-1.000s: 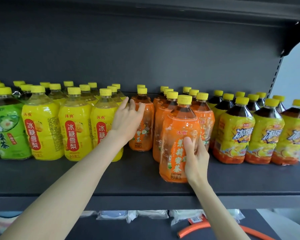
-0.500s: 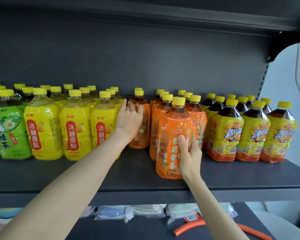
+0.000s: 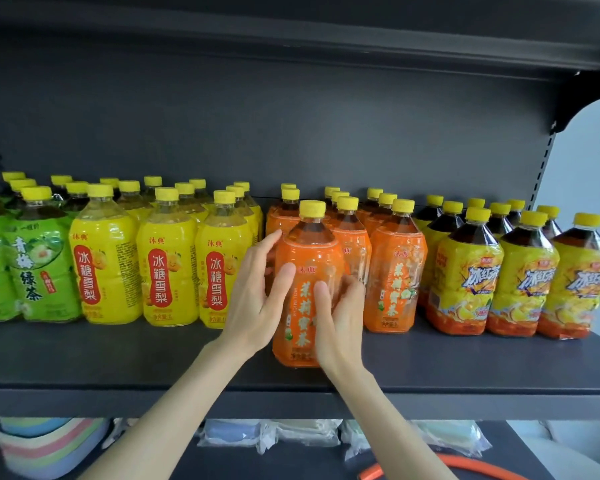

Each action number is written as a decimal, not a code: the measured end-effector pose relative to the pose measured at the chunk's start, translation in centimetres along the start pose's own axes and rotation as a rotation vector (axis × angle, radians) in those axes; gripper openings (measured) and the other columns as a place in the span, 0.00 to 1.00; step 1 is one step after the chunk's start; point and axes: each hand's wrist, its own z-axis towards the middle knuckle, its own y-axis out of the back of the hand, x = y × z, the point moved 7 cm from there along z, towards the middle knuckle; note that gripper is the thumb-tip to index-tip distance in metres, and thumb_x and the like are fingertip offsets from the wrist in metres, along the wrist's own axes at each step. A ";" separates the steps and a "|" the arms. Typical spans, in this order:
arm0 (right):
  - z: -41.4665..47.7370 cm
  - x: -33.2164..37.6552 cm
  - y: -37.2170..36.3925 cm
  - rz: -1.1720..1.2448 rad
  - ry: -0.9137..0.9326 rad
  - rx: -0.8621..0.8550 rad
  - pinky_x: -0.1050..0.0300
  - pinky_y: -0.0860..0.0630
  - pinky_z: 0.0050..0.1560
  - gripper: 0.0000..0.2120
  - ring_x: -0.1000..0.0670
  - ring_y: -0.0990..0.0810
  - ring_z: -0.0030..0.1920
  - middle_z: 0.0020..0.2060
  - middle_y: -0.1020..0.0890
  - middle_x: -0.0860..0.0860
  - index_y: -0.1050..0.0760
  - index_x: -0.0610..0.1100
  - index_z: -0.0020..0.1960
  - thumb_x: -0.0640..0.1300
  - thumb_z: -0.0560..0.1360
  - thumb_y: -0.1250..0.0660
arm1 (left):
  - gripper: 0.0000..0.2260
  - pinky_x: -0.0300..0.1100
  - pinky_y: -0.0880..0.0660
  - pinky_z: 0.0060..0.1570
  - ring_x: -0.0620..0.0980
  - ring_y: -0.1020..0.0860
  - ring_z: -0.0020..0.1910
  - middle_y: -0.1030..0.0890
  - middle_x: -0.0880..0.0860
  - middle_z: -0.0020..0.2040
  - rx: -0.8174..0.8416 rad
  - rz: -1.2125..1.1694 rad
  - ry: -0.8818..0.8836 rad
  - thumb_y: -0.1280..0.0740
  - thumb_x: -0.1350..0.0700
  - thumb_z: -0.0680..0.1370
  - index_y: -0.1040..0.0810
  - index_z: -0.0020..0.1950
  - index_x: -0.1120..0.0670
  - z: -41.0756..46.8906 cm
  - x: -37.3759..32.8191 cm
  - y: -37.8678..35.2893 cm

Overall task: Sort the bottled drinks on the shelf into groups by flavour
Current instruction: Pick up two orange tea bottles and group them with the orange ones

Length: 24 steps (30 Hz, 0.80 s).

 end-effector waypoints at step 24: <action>6.0 1.6 3.8 -0.830 0.477 -0.023 0.42 0.52 0.71 0.37 0.43 0.40 0.75 0.76 0.40 0.48 0.42 0.51 0.76 0.48 0.73 0.28 | 0.43 0.55 0.53 0.69 0.57 0.49 0.75 0.48 0.58 0.77 0.244 0.973 -0.290 0.28 0.41 0.68 0.46 0.77 0.51 3.3 2.7 -1.4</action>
